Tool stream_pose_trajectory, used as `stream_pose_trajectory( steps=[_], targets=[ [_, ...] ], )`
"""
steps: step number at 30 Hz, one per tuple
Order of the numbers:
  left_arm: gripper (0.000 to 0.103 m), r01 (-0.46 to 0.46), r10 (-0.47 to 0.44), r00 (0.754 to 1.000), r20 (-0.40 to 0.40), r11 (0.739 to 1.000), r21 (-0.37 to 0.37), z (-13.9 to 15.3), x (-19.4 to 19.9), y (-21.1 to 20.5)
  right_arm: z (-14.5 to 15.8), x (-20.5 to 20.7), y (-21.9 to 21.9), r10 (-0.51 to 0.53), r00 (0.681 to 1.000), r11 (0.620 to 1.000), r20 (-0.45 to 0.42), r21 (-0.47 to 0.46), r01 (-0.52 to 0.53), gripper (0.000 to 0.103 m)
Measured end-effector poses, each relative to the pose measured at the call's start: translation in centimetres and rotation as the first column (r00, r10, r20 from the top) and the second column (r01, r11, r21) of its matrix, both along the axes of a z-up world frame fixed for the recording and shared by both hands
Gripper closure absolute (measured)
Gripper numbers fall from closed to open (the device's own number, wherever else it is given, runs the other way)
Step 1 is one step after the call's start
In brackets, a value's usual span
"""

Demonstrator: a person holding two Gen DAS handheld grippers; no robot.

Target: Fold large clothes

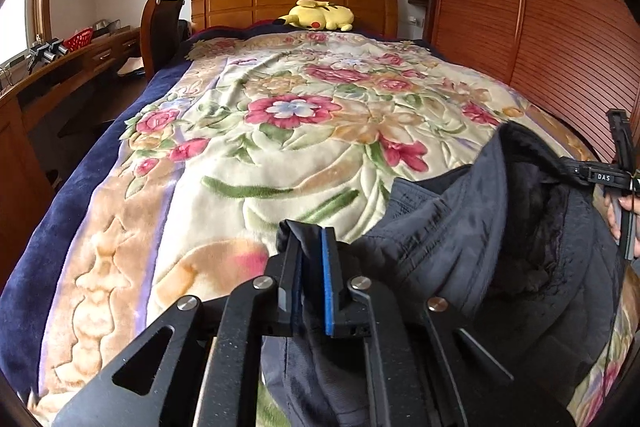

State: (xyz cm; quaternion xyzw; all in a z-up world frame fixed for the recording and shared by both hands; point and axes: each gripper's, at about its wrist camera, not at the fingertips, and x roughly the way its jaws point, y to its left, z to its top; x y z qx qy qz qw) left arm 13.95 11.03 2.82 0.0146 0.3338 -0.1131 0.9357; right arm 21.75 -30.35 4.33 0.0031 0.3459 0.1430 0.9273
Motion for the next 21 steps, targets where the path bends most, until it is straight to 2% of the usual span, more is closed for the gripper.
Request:
stream_pose_trajectory(
  steps=[4, 6, 11, 13, 15, 21],
  targets=[
    [0.077, -0.014, 0.013, 0.999, 0.038, 1.0, 0.009, 0.9, -1.9, 0.9, 0.7, -0.9, -0.8, -0.011, 1.0, 1.0, 0.026, -0.008, 0.012, 0.052],
    [0.063, -0.015, 0.015, 0.999, 0.049, 1.0, 0.01, 1.3, -2.9, 1.2, 1.0, -1.7, -1.3, -0.03, 0.998, 0.999, 0.052, -0.022, 0.031, 0.05],
    [0.061, -0.016, 0.015, 0.998, 0.063, 1.0, 0.006, 2.0, -4.9, 1.4, 2.3, -4.4, -1.4, -0.064, 0.988, 0.996, 0.137, -0.058, 0.073, 0.05],
    [0.052, -0.002, 0.003, 0.997, 0.076, 1.0, -0.012, 2.2, -6.2, 1.2, 2.4, -5.4, -0.8, -0.046, 0.987, 0.997, 0.156, -0.061, 0.056, 0.05],
    [0.034, 0.013, -0.01, 0.996, 0.085, 0.999, -0.033, 2.2, -7.2, 0.8, 2.2, -6.8, 0.1, -0.024, 0.985, 0.997, 0.171, -0.07, 0.037, 0.05],
    [0.031, 0.009, -0.003, 0.993, 0.12, 0.999, -0.05, 1.7, -9.9, -1.0, 1.5, -10.7, 3.9, 0.106, 0.979, 0.992, 0.173, -0.082, -0.093, 0.05]
  ],
)
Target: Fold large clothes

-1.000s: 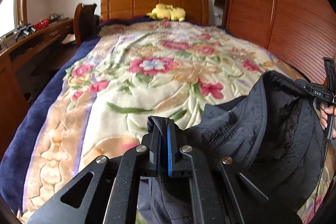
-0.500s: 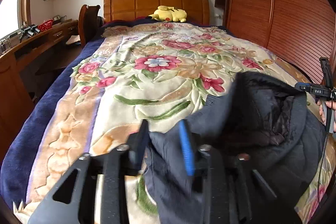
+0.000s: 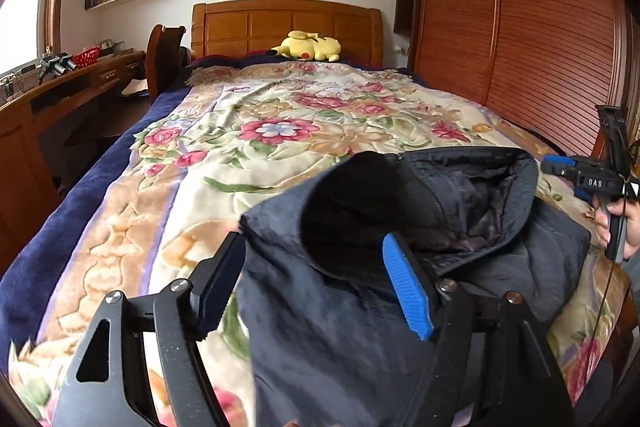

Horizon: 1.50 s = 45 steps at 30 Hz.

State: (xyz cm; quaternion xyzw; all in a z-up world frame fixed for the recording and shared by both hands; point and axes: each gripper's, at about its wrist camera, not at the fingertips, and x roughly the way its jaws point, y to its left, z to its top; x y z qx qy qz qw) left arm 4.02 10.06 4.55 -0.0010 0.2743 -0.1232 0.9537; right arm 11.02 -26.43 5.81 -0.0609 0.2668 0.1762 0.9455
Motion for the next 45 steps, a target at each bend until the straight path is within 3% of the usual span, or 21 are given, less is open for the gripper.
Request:
stream_pose_trajectory(
  steps=[9, 13, 22, 31, 34, 39, 45],
  targets=[
    [0.027, -0.04, 0.042, 0.997, 0.066, 0.999, -0.034, 0.1, -3.2, -1.1, -1.4, -3.9, 7.7, 0.208, 0.978, 0.977, -0.02, -0.045, -0.208, 0.05],
    [0.027, -0.051, 0.051, 0.996, 0.074, 0.999, -0.002, -0.5, -3.8, -1.3, -2.1, -3.9, 9.7, 0.253, 0.966, 0.965, -0.048, -0.053, -0.256, 0.05],
    [0.027, -0.058, 0.054, 0.996, 0.077, 0.997, 0.045, -1.3, -4.4, -0.9, -3.9, -2.0, 13.8, 0.309, 0.944, 0.938, -0.121, -0.126, -0.323, 0.05],
    [0.027, -0.072, 0.07, 0.996, 0.047, 0.997, 0.033, -2.4, -3.5, 0.6, -6.1, 1.0, 16.2, 0.265, 0.942, 0.901, -0.206, -0.293, -0.318, 0.051],
    [0.027, -0.077, 0.076, 0.996, 0.036, 0.997, 0.03, -2.9, -3.1, 1.0, -6.0, 1.5, 16.9, 0.261, 0.944, 0.887, -0.202, -0.336, -0.318, 0.092],
    [0.027, -0.079, 0.078, 0.997, 0.018, 0.997, 0.017, -3.4, -2.5, 1.3, -5.1, 3.1, 18.8, 0.285, 0.946, 0.863, -0.155, -0.388, -0.324, 0.099],
    [0.027, -0.077, 0.077, 0.997, 0.018, 0.997, -0.005, -3.5, -2.5, 1.6, -2.9, 7.8, 20.9, 0.208, 0.975, 0.875, -0.076, -0.432, -0.221, 0.1]
  ],
)
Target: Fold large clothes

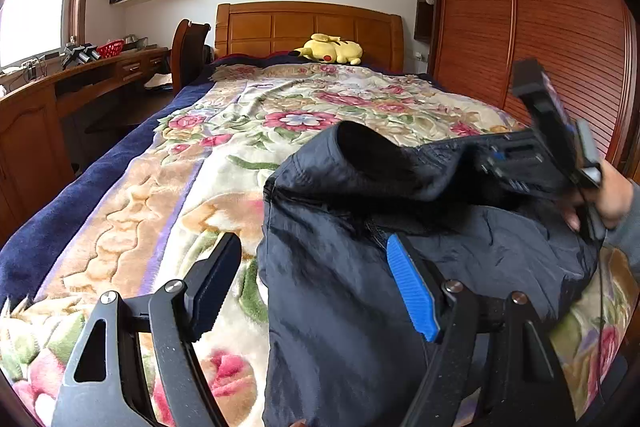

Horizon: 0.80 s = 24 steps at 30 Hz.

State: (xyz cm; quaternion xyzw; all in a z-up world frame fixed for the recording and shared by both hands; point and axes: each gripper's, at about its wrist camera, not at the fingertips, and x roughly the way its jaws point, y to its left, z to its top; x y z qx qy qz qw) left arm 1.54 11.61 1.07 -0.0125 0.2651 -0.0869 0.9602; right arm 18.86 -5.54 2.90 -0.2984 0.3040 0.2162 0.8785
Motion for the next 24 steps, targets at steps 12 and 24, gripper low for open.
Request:
stream_pose_trajectory(
  steps=[12, 24],
  targets=[
    [0.027, 0.011, -0.011, 1.0, -0.001, 1.0, -0.008, -0.2, 0.2, 0.2, -0.4, 8.7, 3.9, -0.1, 0.995, 0.995, 0.004, -0.002, 0.1, 0.1],
    [0.027, 0.033, -0.033, 0.999, -0.016, 0.999, 0.012, -0.5, 0.3, -0.4, 1.5, 8.6, -2.2, -0.105, 0.99, 0.979, -0.097, 0.167, 0.12, 0.037]
  ],
)
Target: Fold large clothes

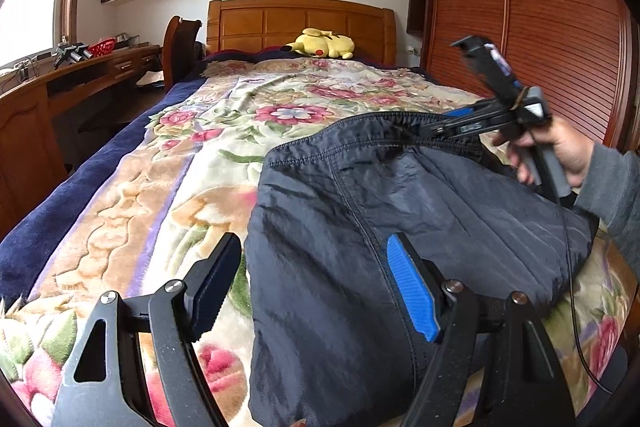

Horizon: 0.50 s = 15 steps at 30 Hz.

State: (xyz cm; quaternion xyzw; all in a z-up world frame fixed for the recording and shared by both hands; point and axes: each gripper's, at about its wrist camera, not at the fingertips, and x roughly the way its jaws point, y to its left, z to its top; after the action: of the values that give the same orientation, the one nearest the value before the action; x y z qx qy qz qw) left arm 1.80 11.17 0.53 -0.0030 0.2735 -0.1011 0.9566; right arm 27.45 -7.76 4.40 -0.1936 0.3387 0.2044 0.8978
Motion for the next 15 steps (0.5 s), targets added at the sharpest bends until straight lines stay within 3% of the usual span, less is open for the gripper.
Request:
stream_pose_trajectory(
  steps=[3, 7, 10, 15],
  targets=[
    [0.027, 0.006, -0.006, 1.0, -0.005, 1.0, -0.001, -0.1, 0.0, -0.3, 1.0, -0.8, -3.0, -0.022, 1.0, 1.0, -0.002, 0.016, 0.022, 0.037],
    [0.027, 0.011, -0.011, 1.0, -0.008, 1.0, 0.001, -0.2, 0.3, -0.5, 2.5, -1.7, -7.9, -0.081, 0.997, 0.99, -0.01, 0.117, 0.081, 0.037],
    [0.027, 0.014, -0.014, 1.0, -0.008, 1.0, 0.002, -0.2, 0.3, -0.8, 1.8, -1.2, -10.6, -0.197, 0.98, 0.977, -0.006, 0.081, 0.197, 0.037],
    [0.027, 0.016, -0.016, 1.0, -0.018, 1.0, 0.016, -0.6, 0.5, -1.1, -2.1, 1.1, -14.6, -0.357, 0.928, 0.933, -0.108, 0.001, 0.36, 0.037]
  ],
)
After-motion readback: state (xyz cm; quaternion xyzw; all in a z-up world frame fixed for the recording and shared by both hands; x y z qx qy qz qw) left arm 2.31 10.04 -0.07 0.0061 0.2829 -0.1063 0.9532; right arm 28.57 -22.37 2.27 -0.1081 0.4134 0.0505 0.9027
